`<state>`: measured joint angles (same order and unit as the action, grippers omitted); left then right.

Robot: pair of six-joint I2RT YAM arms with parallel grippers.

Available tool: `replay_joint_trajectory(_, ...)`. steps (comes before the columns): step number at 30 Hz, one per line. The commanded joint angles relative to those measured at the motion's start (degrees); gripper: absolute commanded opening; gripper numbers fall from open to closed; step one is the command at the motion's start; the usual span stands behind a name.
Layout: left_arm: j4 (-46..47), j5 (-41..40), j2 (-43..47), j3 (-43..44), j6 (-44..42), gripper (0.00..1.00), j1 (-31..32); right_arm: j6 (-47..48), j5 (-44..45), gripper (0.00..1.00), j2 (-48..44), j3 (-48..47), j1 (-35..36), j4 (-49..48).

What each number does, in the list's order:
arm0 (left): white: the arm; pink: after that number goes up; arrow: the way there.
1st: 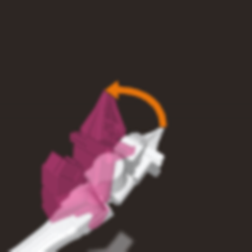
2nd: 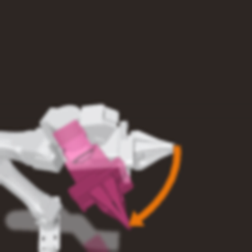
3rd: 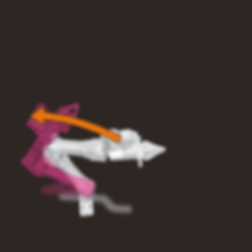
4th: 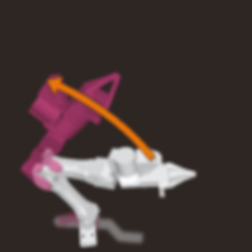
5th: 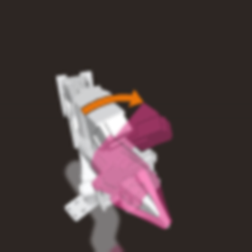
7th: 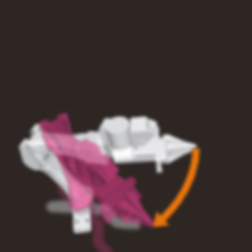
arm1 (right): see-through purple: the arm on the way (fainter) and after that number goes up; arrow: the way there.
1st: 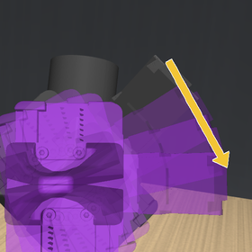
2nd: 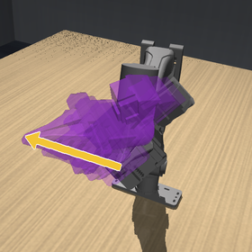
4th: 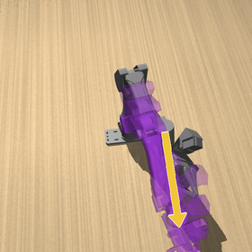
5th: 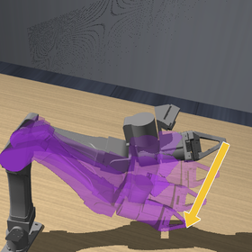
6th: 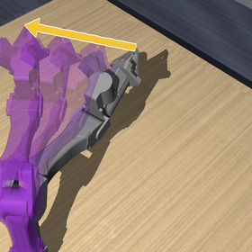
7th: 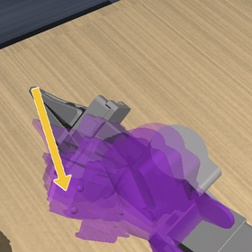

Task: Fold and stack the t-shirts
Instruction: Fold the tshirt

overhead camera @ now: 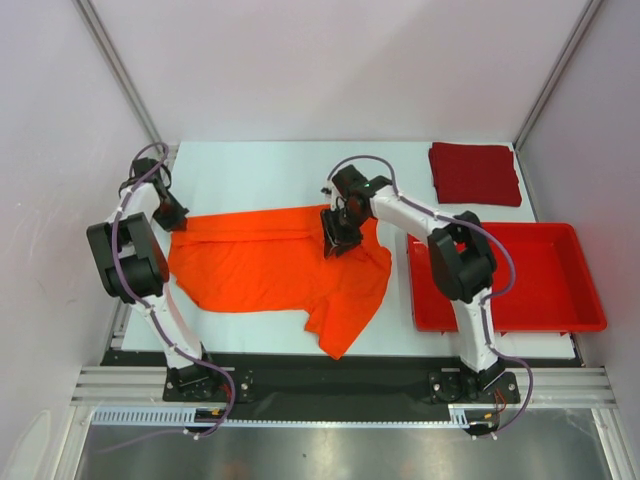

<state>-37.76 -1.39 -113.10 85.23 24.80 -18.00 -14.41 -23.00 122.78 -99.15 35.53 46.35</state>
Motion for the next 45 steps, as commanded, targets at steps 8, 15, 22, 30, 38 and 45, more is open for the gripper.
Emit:
replay_joint_trajectory(8,-2.1,-2.9,-3.2,5.4,-1.2,0.05,-0.7,-2.4,1.2,0.43,-12.8,4.6,-4.2,-2.6)
replay_joint_trajectory(15,-1.7,-4.6,3.1,-5.0,-1.9,0.04,-0.8,-1.3,0.8,0.43,-12.9,4.7,-6.1,-2.5)
replay_joint_trajectory(22,2.6,-5.5,12.5,-16.1,-0.8,0.06,-0.9,-0.9,-0.4,0.43,-13.3,6.2,-6.3,-3.5)
replay_joint_trajectory(30,2.9,-5.9,10.7,-15.2,1.9,0.03,-1.0,-1.2,-0.1,0.44,-10.8,5.8,-6.9,-2.1)
replay_joint_trajectory(38,2.3,-10.6,14.3,-11.1,2.6,0.15,-1.0,-1.0,1.4,0.45,-8.8,3.4,-9.0,0.7)
replay_joint_trajectory(45,4.3,-4.2,9.7,-7.4,3.5,0.13,-0.7,-1.3,4.3,0.43,-3.6,-1.3,-9.3,3.8)
